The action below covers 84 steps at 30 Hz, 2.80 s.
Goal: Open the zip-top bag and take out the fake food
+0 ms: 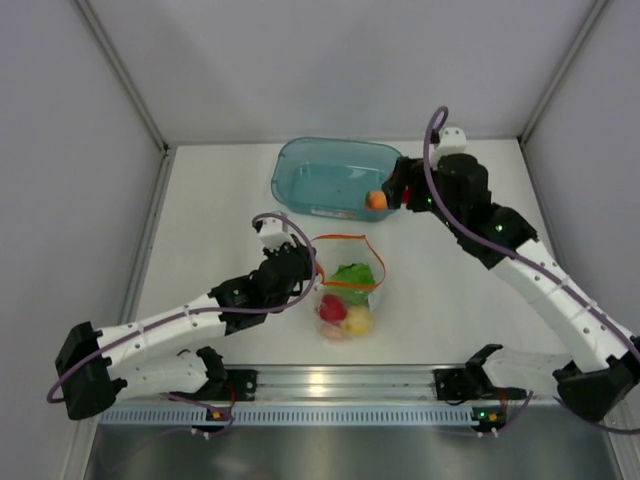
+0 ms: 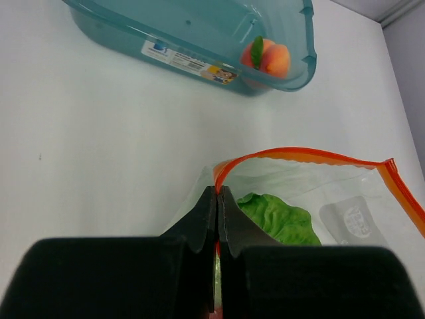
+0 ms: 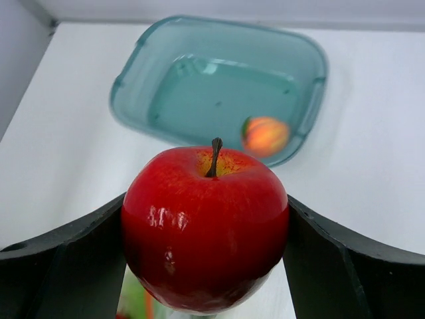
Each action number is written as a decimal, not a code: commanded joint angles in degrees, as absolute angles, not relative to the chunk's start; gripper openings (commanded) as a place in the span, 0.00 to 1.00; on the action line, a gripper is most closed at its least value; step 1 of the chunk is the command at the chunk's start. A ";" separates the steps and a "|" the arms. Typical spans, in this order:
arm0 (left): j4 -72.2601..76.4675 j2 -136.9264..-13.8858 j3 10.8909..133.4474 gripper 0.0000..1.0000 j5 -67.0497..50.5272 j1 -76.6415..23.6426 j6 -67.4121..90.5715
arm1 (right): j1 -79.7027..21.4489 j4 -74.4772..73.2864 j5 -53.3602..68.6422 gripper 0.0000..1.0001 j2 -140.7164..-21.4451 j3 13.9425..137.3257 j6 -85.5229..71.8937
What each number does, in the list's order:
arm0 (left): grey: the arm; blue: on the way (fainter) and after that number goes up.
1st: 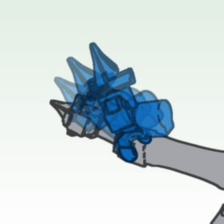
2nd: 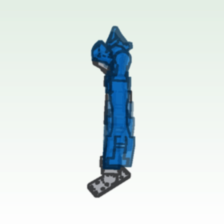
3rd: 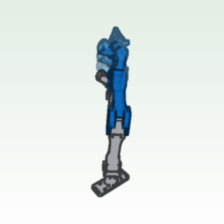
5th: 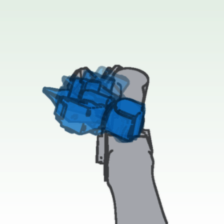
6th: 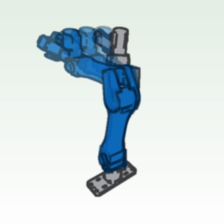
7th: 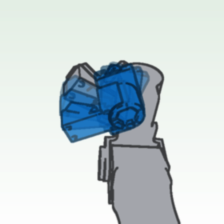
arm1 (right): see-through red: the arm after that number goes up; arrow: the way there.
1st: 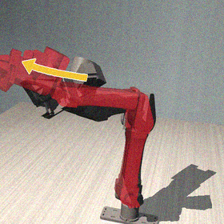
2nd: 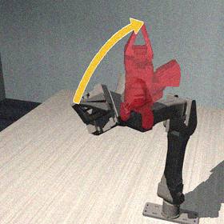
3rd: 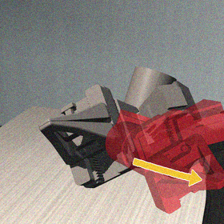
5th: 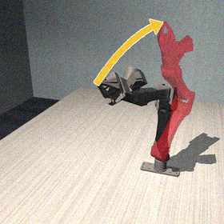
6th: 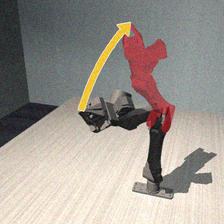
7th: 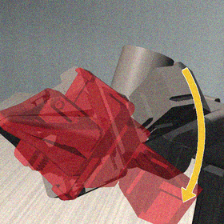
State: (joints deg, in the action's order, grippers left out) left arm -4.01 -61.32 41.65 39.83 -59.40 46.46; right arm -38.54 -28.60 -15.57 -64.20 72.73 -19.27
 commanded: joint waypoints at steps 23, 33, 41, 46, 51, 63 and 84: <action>-9.76 -57.48 49.31 0.00 28.48 -44.74 38.14 | -25.93 -24.70 -11.51 0.99 -118.41 114.70 -9.76; -8.79 -57.57 49.92 0.00 25.40 -44.56 40.42 | -26.28 -26.83 9.37 0.83 -98.64 101.11 -16.76; -8.79 -56.34 49.83 0.00 24.70 -44.65 45.51 | -43.93 -18.55 2.73 0.65 -78.58 76.74 -24.69; -8.79 -57.04 50.45 0.00 22.42 -44.65 46.14 | -53.86 -19.50 -5.07 0.65 -77.43 74.01 -24.34; -8.18 -55.90 49.22 0.00 20.22 -44.74 46.84 | -55.54 -17.58 -8.17 0.60 -78.04 68.91 -26.89; -2.02 -53.97 42.63 0.00 21.26 -47.55 51.59 | -59.94 -13.54 -9.58 0.57 -84.37 63.47 -31.02; -0.70 -45.62 34.10 0.00 28.92 -52.65 56.34 | -62.49 0.19 -9.23 0.66 -94.46 61.52 -31.99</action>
State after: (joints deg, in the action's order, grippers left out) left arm -4.97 -46.81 34.63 29.87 -51.79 54.89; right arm -61.28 -3.86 -10.52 -90.94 58.11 -33.50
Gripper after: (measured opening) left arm 0.020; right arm 0.650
